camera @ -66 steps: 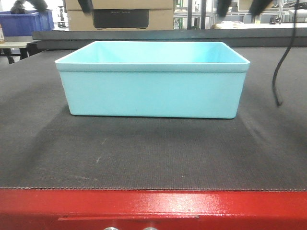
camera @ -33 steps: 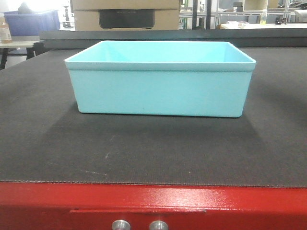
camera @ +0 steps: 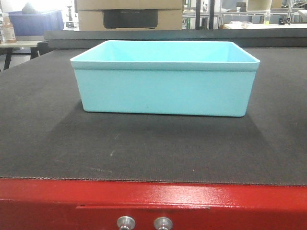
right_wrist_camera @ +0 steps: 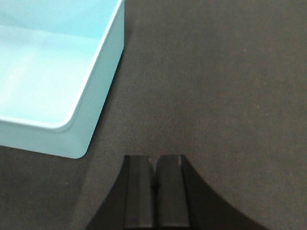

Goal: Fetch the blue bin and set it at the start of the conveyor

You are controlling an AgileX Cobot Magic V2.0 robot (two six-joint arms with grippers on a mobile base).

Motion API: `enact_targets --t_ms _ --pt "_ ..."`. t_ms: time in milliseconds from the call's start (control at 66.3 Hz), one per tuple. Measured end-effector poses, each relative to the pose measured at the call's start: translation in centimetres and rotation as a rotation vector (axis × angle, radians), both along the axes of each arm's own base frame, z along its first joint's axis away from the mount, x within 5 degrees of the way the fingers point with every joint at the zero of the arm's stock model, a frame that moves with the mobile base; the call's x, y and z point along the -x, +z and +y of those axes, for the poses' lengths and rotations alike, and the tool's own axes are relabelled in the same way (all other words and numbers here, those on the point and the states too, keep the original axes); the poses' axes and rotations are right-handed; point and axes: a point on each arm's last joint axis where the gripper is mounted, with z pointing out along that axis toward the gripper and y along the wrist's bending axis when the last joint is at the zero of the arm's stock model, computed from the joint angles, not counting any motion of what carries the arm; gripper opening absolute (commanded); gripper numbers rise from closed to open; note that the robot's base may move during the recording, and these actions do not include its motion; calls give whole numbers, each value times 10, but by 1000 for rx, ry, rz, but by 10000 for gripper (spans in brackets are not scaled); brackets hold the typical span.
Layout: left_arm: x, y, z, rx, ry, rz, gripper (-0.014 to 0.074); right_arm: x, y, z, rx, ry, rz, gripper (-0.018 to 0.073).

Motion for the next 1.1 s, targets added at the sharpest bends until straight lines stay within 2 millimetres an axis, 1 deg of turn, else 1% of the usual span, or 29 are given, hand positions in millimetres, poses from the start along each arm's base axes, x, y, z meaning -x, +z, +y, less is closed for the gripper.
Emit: enact_targets --t_ms 30,90,136,226,302,362,437,528,664,1101 --pt "11 1 1 7 -2 -44 -111 7 -4 0 3 1 -11 -160" --pt "28 -3 2 13 -6 -99 -111 24 -6 0 7 2 -80 -162" --pt "42 -1 4 19 -8 -153 -111 36 -11 0 9 3 -118 -162" --pt "70 -1 7 29 -9 -247 -111 62 -13 0 19 6 -226 -162" --pt "88 0 9 37 -10 -323 -111 82 -11 0 25 8 -322 -162" --pt "99 0 10 42 -10 -369 -111 94 -9 0 26 8 -383 -162" --pt "112 2 11 48 -10 -428 -111 104 -8 0 28 8 -430 -162" --pt "121 3 12 52 -10 -468 -111 112 -4 0 30 7 -480 -162" --pt "128 5 13 56 -10 -507 -111 114 -3 0 34 8 -505 -162" --pt "130 6 13 57 -10 -518 -111 114 -3 0 34 8 -509 -162"
